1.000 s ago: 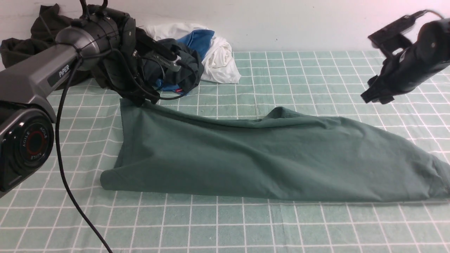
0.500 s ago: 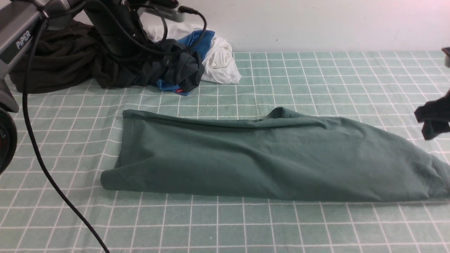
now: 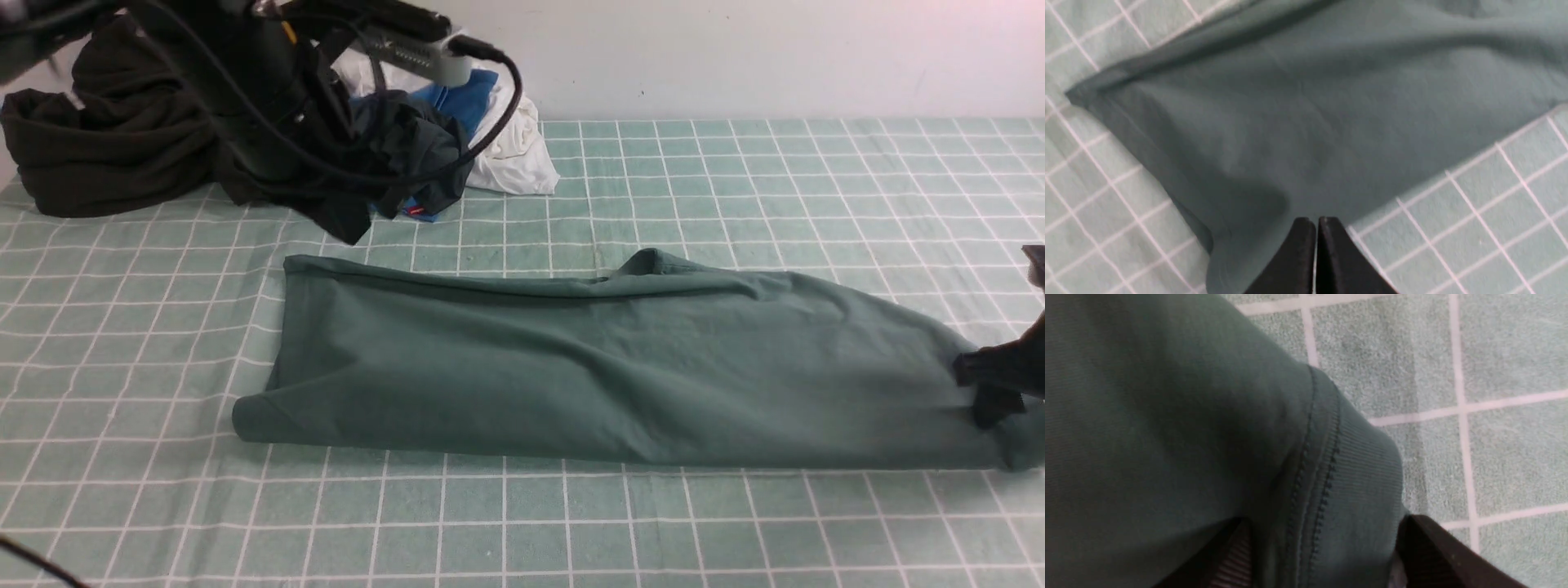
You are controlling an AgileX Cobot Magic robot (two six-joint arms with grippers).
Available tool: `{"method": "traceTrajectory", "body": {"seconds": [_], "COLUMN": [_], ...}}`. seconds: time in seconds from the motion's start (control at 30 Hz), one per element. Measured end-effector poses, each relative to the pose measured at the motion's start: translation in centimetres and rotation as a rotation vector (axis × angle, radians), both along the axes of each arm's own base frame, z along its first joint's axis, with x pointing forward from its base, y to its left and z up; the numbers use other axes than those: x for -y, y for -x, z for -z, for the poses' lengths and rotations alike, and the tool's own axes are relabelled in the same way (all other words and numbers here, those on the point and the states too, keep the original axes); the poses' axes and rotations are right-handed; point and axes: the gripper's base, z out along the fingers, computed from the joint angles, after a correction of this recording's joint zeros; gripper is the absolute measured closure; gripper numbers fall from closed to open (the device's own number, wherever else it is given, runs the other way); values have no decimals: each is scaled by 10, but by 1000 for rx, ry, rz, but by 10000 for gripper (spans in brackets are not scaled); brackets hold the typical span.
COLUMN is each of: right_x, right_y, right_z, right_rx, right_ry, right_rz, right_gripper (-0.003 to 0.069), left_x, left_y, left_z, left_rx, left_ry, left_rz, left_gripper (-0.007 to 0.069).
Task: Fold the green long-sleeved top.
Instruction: Use the right arm to clamp the right edge of the fabric, then use the right arm to drag the right edge of the fabric to the left and folds it over the left edge
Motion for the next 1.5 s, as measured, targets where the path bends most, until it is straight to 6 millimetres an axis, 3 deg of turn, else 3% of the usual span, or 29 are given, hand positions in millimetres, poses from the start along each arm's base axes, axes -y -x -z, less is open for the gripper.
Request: {"method": "traceTrajectory", "body": {"seconds": [0.17,0.27,0.4,0.43,0.53,0.6,0.63,0.7,0.73,0.77,0.83,0.87,0.93,0.97,1.1,1.17,1.2,1.23,1.27,1.3,1.37,1.5], "right_x": [1,1,2,3,3,-3,-11,-40,-43,-79,-106,-134,-178,-211,-299,-323,-355,-361,-389,-392,-422,-451], "right_y": [-2,-2,-1,1,4,7,10,14,15,20,24,27,31,34,31,30,24,24,18,17,8,-5], "right_z": [1,1,-2,-9,-34,-71,-99,-144,-146,-179,-194,-207,-216,-219,-199,-193,-174,-175,-155,-153,-132,-110], "right_rx": [-1,-2,-14,-19,0,62,119,223,228,324,364,411,447,471,501,517,518,525,521,521,518,506], "right_ry": [9,19,40,51,76,107,120,133,130,106,82,44,-9,-46,-136,-160,-200,-209,-248,-252,-297,-388], "right_rz": [-16,-44,-86,-90,-92,-105,-121,-208,-216,-323,-403,-484,-606,-692,-875,-913,-941,-947,-958,-958,-966,-940], "right_gripper": [236,382,562,617,639,642,643,642,642,642,643,644,644,644,645,645,645,645,644,644,620,498], "left_x": [-15,-25,-34,-39,-45,-51,-54,-59,-59,-62,-64,-66,-68,-69,-73,-74,-76,-77,-78,-78,-80,-82], "left_y": [50,83,113,127,147,165,175,191,193,203,209,214,221,225,238,243,249,250,255,256,262,267], "left_z": [-6,-11,-13,-13,-13,-12,-11,-8,-8,-6,-5,-5,-7,-8,-13,-14,-15,-15,-16,-16,-18,-19], "left_rx": [-6,8,28,40,61,91,117,149,152,176,187,201,223,234,254,257,258,261,270,272,285,304], "left_ry": [2,9,19,26,36,47,56,67,68,76,80,84,92,96,111,117,121,122,126,127,134,141], "left_rz": [-9,-11,-19,-27,-35,-38,-40,-41,-41,-42,-42,-42,-42,-42,-55,-61,-65,-66,-66,-67,-70,-69], "left_gripper": [628,628,628,628,628,628,628,628,628,628,628,628,628,628,628,628,628,628,628,628,628,628]}}
